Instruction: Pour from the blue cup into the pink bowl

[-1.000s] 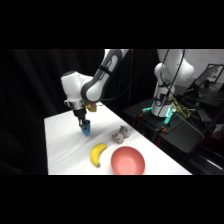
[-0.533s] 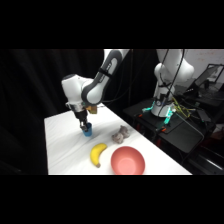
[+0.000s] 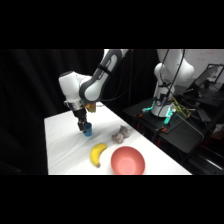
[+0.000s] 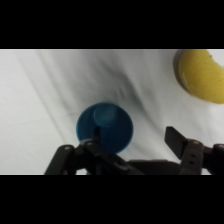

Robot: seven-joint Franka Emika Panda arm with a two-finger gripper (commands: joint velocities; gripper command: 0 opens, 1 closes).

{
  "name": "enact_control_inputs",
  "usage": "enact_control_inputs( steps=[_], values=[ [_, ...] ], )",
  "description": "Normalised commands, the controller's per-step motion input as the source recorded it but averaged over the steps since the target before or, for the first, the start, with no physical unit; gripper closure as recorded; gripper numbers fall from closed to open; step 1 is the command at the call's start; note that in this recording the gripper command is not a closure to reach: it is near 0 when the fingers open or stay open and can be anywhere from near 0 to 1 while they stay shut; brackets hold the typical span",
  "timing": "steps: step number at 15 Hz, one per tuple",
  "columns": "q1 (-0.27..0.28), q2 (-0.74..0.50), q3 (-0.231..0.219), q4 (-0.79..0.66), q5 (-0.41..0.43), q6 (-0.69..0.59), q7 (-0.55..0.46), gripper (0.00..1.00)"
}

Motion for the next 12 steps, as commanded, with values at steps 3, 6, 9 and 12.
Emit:
enact_control_inputs(
  steps=[3,6,9,12],
  values=[
    [0.083,-0.51,-0.035,-0.07,-0.122,-0.47,0.03,0.00],
    [0.051,-0.59,-0.010,-0.10,-0.134,-0.48,-0.04,0.00],
    [-0.003,-0.58,0.040,-0.11,-0.010,-0.39,-0.12,0.00],
    [0.002,-0.36,0.031,-0.04,-0.017,-0.34,-0.06,0.00]
  ],
)
